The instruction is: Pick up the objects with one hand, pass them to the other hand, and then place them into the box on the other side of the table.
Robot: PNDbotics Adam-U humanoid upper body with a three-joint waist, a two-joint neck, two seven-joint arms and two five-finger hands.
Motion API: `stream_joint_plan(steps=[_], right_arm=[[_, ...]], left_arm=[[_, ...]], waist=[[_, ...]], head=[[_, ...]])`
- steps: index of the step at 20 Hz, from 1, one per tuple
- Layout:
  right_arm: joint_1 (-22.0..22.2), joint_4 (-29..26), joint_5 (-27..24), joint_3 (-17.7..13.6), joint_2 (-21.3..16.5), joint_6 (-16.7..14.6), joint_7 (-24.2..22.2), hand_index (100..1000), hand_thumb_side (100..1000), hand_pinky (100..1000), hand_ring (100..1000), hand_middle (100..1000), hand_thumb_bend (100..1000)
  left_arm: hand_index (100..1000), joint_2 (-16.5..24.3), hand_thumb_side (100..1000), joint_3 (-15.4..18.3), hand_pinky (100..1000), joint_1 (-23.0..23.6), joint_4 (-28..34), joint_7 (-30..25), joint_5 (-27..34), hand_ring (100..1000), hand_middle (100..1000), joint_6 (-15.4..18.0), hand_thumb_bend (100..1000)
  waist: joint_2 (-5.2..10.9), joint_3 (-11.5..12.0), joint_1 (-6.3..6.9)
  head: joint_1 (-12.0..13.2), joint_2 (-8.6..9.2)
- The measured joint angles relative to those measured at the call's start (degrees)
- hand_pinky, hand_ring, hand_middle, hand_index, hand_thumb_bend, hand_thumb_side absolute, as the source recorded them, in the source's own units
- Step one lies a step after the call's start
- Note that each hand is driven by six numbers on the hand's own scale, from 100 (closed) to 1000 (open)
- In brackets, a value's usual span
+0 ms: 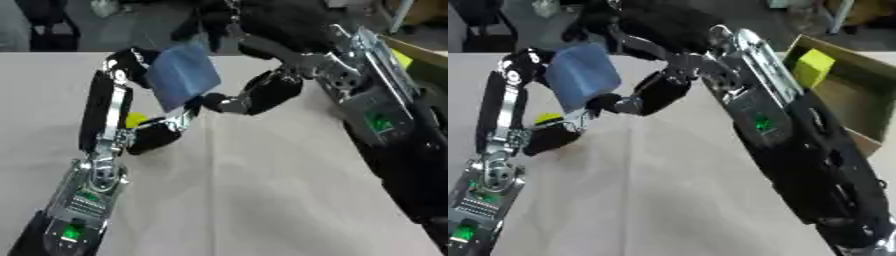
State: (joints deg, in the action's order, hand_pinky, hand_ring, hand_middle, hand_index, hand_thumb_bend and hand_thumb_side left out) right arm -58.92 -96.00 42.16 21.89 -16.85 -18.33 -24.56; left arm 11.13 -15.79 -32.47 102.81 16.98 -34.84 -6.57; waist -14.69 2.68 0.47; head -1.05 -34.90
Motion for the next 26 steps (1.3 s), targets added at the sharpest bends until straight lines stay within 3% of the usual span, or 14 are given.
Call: stream_joint_plan(steps=[14,19,26], right_arm=[[0.0,2.67,1.69,-0.08,0.71,-0.95,0.54,851,207,771,560,726,440],[-0.02,2.95,1.99,-0.37,0.93,-1.05,0.63,862,213,781,600,744,442],[-0.05,3.18,2.34,-0.35,0.99,-1.39,0.65,815,188,771,590,711,434]], left_arm=[[566,-0.45,115,-0.3,514,-0.26,-0.71,-0.74,-1.2,466,383,1.46,100],[565,-0.45,118,-0.31,512,-0.26,-0.87,-1.15,-1.48,465,382,1.91,100],[565,-0.45,117,-0.32,512,-0.26,-0.87,-1.2,-1.48,466,382,2.12,100]], waist=[[0.0,0.44,0.0],[0.0,0.47,0.0],[0.0,0.54,0.0]], head=[[0.0,0.0],[-0.04,0.0],[-0.09,0.0]])
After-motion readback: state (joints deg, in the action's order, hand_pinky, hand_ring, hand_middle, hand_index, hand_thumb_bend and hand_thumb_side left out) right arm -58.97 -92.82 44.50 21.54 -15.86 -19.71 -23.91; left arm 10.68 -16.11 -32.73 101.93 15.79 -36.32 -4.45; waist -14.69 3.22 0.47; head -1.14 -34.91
